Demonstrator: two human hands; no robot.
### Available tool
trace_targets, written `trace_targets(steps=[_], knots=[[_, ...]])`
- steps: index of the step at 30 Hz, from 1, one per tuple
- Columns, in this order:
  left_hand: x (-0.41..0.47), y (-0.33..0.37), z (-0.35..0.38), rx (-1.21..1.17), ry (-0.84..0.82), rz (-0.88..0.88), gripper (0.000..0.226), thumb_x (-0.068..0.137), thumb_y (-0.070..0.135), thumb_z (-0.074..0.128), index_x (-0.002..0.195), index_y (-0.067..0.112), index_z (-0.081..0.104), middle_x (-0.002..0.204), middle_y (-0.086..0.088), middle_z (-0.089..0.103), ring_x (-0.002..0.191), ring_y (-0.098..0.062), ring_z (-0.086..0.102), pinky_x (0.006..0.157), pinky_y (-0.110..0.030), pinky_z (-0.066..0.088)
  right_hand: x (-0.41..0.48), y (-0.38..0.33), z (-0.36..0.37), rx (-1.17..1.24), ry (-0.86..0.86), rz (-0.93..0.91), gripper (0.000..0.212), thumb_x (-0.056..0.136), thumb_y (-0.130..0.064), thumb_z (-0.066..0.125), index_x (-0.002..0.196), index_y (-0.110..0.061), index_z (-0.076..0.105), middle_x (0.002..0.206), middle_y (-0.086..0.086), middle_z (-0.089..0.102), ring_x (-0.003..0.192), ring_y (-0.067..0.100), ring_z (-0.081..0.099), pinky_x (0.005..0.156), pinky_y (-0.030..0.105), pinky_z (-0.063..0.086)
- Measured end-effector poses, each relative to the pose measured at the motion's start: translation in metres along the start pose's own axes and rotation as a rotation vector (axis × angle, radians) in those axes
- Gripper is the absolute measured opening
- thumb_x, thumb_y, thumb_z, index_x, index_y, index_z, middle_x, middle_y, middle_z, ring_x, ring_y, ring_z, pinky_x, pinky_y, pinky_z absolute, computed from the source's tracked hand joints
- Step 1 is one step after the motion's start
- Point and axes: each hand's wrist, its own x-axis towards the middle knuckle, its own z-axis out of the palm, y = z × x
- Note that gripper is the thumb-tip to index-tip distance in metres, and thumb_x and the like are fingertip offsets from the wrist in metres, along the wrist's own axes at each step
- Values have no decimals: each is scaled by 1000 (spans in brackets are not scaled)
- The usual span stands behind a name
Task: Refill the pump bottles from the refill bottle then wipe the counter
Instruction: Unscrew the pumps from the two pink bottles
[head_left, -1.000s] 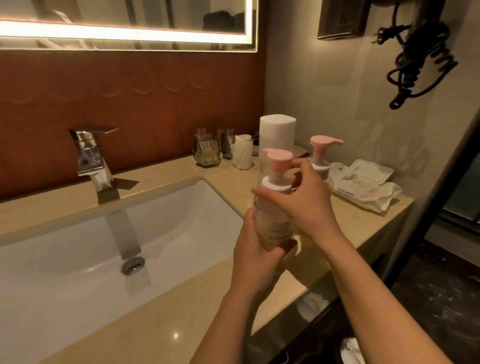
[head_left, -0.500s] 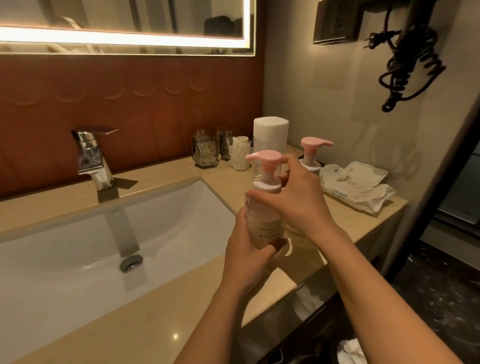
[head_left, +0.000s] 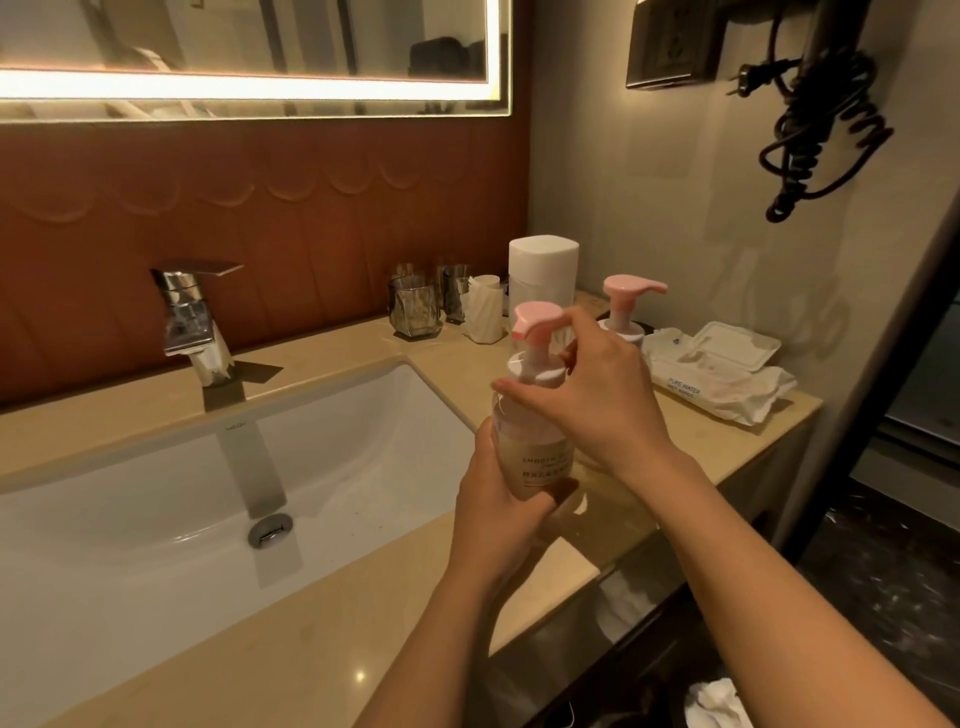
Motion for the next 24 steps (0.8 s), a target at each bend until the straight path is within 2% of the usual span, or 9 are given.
trace_targets(steps=[3,6,8,10,13,15,18,21,24], knots=[[0,-1,0,-6,2,5,79,70,30,82,131,44,35,115,27,54,104,5,54,79,-15,49,2,2,-7,192,-138,24,48,77,-33,72,117,-28,46,110,-7,55,101,12,53,77,23,43],[1,-3,0,-13,4,-5,79,69,32,82,131,44,35,118,24,56,108,0,56,86,-25,53,3,1,-10,230,-250,43,63,80,-38,68,134,-28,38,127,-8,50,115,15,49,83,28,44],[1,-3,1,-14,0,-12,78,69,30,82,130,44,35,117,23,56,106,0,56,85,-26,54,4,-1,-7,141,-230,64,81,72,-51,71,139,-28,32,139,-6,44,124,18,44,95,39,46],[1,-3,1,-4,-6,1,79,70,28,81,132,43,34,116,25,54,104,4,55,81,-19,53,5,-2,-3,109,-146,84,86,65,-54,75,137,-27,35,136,-4,47,122,17,47,96,40,47],[2,-6,0,19,2,20,80,70,31,81,133,41,33,120,22,54,106,2,55,83,-21,53,2,1,-1,228,-39,72,71,67,-44,78,128,-22,47,121,-5,59,107,11,55,85,28,48],[3,-7,0,19,9,22,79,69,34,81,132,42,34,119,24,54,107,2,54,85,-23,53,-1,3,-3,340,-74,68,58,74,-33,75,125,-22,52,120,-5,60,103,8,54,83,24,45],[4,-8,0,19,9,26,80,68,37,82,132,40,34,120,21,54,109,-1,55,86,-25,52,-4,6,-2,471,-170,68,49,81,-26,69,127,-22,49,123,-6,57,107,8,52,91,29,47],[4,-7,1,12,12,8,77,68,33,83,128,42,36,115,26,55,105,3,55,81,-18,51,-2,5,4,409,-125,73,65,75,-40,73,129,-27,41,128,-7,50,112,10,48,92,31,45],[4,-6,2,26,15,6,77,70,30,82,125,49,33,109,35,50,101,12,52,73,-9,46,-1,2,6,273,-20,62,78,64,-49,78,128,-29,38,125,-6,51,108,10,48,89,32,47]])
